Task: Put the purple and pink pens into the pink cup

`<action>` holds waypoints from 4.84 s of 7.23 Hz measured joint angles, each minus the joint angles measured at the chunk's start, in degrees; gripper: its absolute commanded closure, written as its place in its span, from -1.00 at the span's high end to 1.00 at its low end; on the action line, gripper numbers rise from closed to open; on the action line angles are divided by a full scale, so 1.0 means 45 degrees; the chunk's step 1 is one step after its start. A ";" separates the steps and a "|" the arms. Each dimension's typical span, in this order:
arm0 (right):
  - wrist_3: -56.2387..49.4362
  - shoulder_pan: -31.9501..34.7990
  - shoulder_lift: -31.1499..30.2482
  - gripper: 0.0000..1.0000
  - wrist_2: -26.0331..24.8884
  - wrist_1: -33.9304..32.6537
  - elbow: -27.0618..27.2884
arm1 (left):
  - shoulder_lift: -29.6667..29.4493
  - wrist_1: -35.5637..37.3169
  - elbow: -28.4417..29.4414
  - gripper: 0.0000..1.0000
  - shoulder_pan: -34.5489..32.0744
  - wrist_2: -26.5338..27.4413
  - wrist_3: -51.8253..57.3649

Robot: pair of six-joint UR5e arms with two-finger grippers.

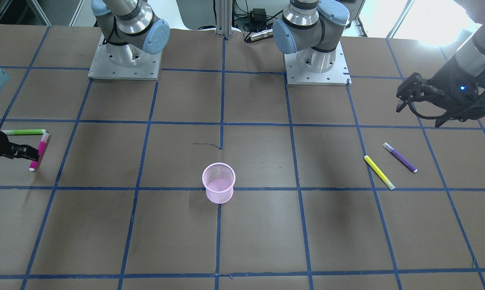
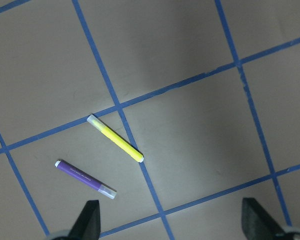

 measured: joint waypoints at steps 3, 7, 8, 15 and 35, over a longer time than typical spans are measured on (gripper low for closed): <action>0.0072 -0.0010 0.0668 0.19 -0.0227 -0.0106 -0.0088 | -0.0848 0.0253 -0.0391 1.00 0.1466 -0.0039 0.4401; 0.0171 -0.0006 0.0968 0.07 -0.0372 -0.0152 -0.0145 | -0.2273 0.3668 -0.1752 1.00 0.2466 -0.0018 1.3240; 0.0168 -0.0006 0.1043 -0.14 -0.0374 -0.0142 -0.0153 | -0.2751 0.4673 -0.2010 1.00 0.2492 -0.0114 1.5243; 0.0199 0.0362 0.0863 -1.00 -0.0169 0.0177 -0.1099 | -0.4938 0.9244 -0.3764 1.00 0.2806 -0.0419 2.2494; 0.8258 1.2797 0.0178 0.67 -0.0415 -1.1049 0.0386 | -0.1270 0.4015 -0.2107 -1.00 0.1057 -0.0436 1.4699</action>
